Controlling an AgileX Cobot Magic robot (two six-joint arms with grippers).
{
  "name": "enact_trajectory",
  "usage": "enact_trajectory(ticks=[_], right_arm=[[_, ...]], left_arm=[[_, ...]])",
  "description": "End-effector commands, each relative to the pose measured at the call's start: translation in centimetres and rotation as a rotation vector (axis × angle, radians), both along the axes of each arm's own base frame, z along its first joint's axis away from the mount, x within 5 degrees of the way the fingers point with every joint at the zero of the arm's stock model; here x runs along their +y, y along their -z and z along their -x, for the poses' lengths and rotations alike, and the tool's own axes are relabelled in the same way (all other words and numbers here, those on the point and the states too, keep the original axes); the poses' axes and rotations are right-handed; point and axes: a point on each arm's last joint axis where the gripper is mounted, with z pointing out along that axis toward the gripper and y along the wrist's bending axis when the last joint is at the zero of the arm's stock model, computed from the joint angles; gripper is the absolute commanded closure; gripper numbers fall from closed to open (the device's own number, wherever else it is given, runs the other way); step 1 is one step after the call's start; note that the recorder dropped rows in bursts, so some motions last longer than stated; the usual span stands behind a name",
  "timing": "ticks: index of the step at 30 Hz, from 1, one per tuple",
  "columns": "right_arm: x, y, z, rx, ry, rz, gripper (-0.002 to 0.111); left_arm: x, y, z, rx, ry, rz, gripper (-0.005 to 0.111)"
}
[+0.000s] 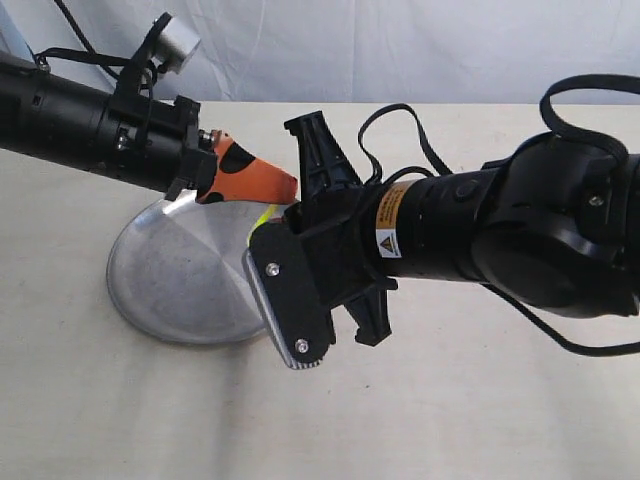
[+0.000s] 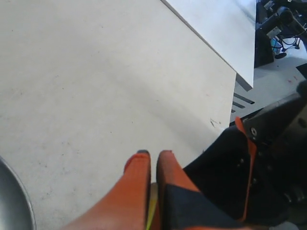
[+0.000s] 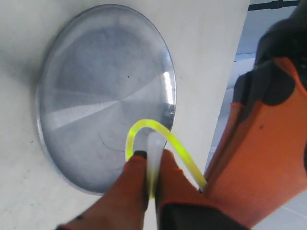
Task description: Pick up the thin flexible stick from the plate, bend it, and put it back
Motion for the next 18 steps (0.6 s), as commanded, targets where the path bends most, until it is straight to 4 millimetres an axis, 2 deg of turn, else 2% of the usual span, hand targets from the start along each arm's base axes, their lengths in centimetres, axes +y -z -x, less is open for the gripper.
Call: enact_trajectory(ticks=[1,18], right_arm=[[0.39,-0.90,-0.08,-0.085,-0.050,-0.022,0.109],[0.56,-1.13,-0.11,-0.216,-0.165,0.070,0.109]], left_arm=[[0.02,0.33,-0.24,0.052,-0.045,-0.020,0.107],[-0.33,-0.06,0.06,0.187,-0.069,0.030,0.107]])
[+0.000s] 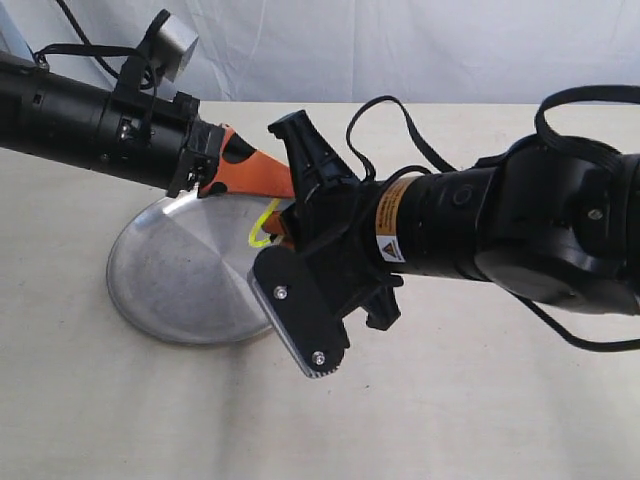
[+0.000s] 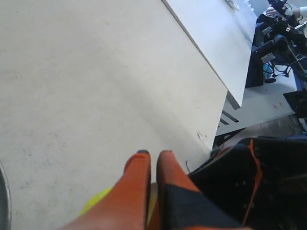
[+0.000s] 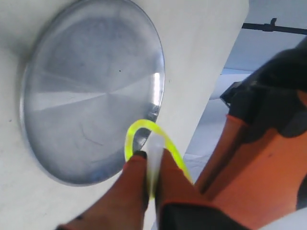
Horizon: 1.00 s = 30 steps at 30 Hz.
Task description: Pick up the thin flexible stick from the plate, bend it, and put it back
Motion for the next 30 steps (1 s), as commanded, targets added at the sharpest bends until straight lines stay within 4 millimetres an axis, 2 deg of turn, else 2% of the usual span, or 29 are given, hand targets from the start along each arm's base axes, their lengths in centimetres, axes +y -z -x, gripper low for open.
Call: enact_trajectory(ticks=[1,18,30], right_arm=[[0.5,-0.9,0.0,-0.093,-0.073,-0.020,0.109],[0.5,-0.9,0.0,-0.195,-0.170,0.090,0.109],[0.7,-1.1,0.1,-0.239,-0.214,0.105,0.109]], left_arm=[[-0.4,0.1,0.2,0.041,0.009,0.010,0.107],[-0.5,0.4,0.2,0.103,-0.029,-0.018,0.107],[-1.0,2.7,-0.5,0.242,-0.012,0.007,0.107]])
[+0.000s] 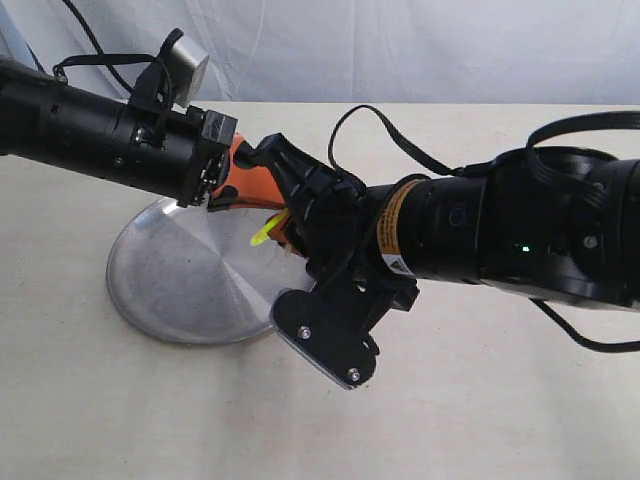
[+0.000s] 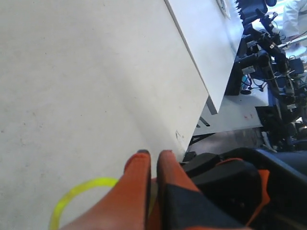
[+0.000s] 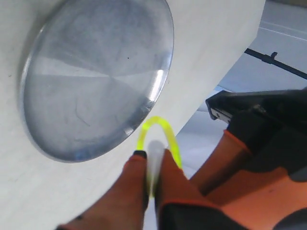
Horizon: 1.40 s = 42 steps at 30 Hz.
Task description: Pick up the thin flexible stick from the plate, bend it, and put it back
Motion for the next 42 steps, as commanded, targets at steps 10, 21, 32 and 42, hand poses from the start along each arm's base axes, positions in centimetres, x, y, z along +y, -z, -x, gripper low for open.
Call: enact_trajectory(ticks=[10,21,32,42], right_arm=[[0.8,-1.4,0.2,-0.061,-0.072,-0.086,0.109],[0.9,-1.4,0.2,-0.066,-0.078,-0.086,0.109],[0.9,-1.5,0.2,-0.066,-0.080,-0.089,0.109],[0.1,-0.7,0.1,0.109,0.112,-0.143,0.109]], left_arm=[[-0.6,1.2,-0.1,0.069,0.011,0.024,0.107],[-0.7,0.8,-0.2,0.107,-0.005,0.068,0.107],[-0.7,0.7,0.0,0.129,0.009,0.080,0.107],[0.6,1.1,-0.9,0.049,-0.003,-0.031,0.107]])
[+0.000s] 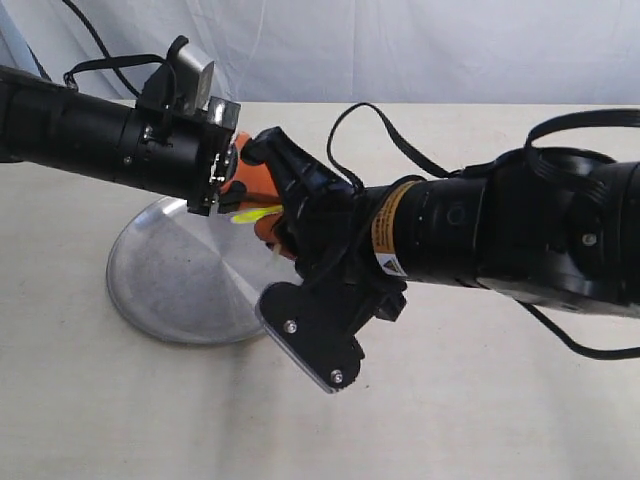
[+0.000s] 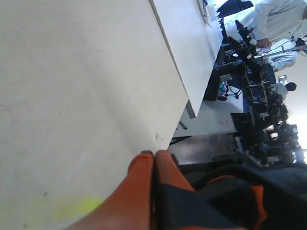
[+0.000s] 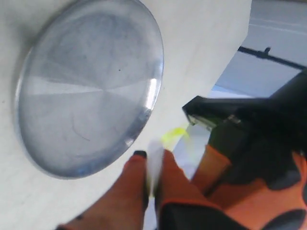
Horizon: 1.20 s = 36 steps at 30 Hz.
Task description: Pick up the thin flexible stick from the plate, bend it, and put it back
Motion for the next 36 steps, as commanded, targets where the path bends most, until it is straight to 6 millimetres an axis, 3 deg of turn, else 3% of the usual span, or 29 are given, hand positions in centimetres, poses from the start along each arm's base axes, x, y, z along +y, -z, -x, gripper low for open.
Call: enact_trajectory(ticks=[1,7,12,18,22,25,30,36], right_arm=[[-0.1,-0.7,-0.1,0.049,0.065,-0.062,0.109],[0.4,0.5,-0.4,0.153,0.135,-0.134,0.109],[1.4,2.9,-1.1,0.273,0.215,-0.214,0.109],[3.3,6.2,-3.1,0.395,0.392,-0.526,0.109],[5.0,7.0,-5.6,0.524,0.590,-0.684,0.109],[6.4,6.9,-7.5,0.580,0.688,-0.788,0.109],[8.3,7.7,-10.0,0.754,0.823,-0.815,0.109],[8.2,8.6,-11.4,0.867,0.935,-0.864,0.109]], left_arm=[[1.2,0.7,-0.8,-0.057,0.006,-0.099,0.107],[3.4,1.3,-2.1,-0.118,-0.064,-0.177,0.107],[5.0,1.7,-3.0,-0.141,-0.138,-0.235,0.107],[10.3,0.2,-4.1,-0.175,-0.301,-0.240,0.107],[13.3,-1.1,-4.0,-0.193,-0.378,-0.228,0.107],[14.0,-1.7,-3.7,-0.201,-0.386,-0.217,0.107],[14.0,-2.0,-3.5,-0.213,-0.386,-0.217,0.107],[14.0,-2.0,-3.6,-0.213,-0.386,-0.222,0.107]])
